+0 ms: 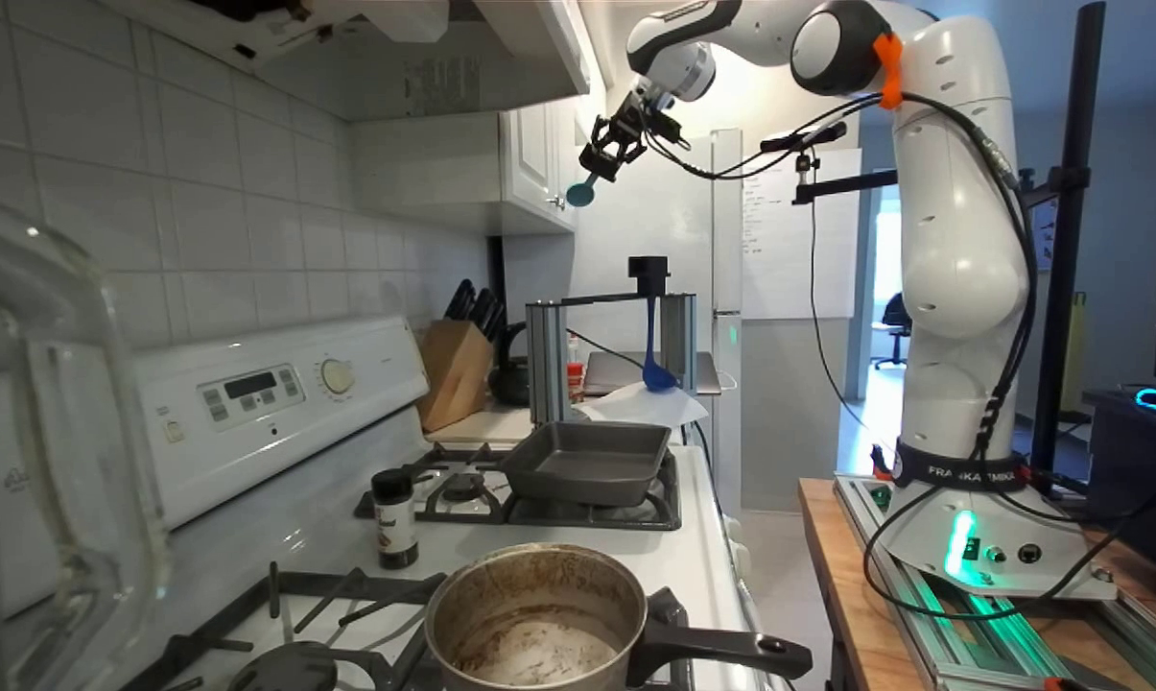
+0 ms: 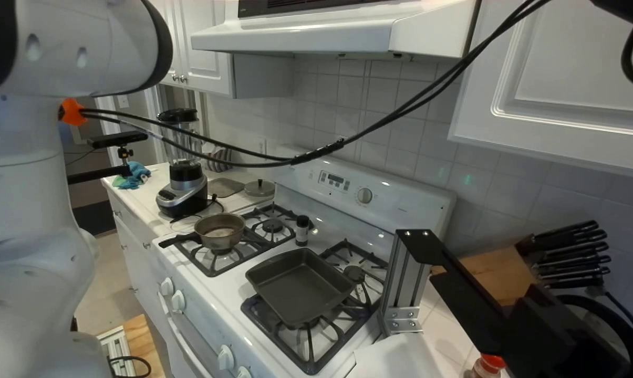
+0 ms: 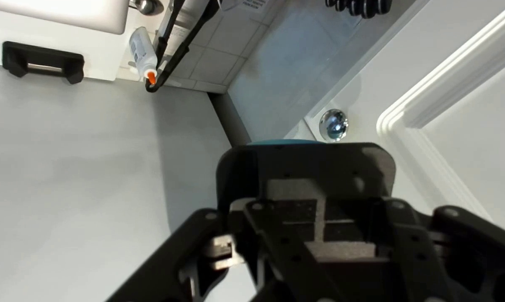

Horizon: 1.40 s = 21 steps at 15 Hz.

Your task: Pick the serving spoon from the rack and use it to open the cabinet door then place it back on the rack

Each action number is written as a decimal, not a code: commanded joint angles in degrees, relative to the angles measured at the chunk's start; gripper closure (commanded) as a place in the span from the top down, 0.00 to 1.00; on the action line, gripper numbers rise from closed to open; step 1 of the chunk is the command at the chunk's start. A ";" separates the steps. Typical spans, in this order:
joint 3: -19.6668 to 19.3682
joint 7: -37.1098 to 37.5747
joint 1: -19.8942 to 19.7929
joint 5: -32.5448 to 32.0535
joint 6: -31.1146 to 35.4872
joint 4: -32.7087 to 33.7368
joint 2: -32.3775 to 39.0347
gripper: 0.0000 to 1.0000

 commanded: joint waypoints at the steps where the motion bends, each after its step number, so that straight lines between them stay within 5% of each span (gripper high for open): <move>1: 1.98 1.33 -2.61 2.50 1.05 4.95 3.40 0.22; 13: 6.52 -0.48 -6.90 5.83 -2.17 9.98 7.73 0.22; 21: 5.78 -3.35 -6.58 6.10 -8.48 10.04 6.25 0.22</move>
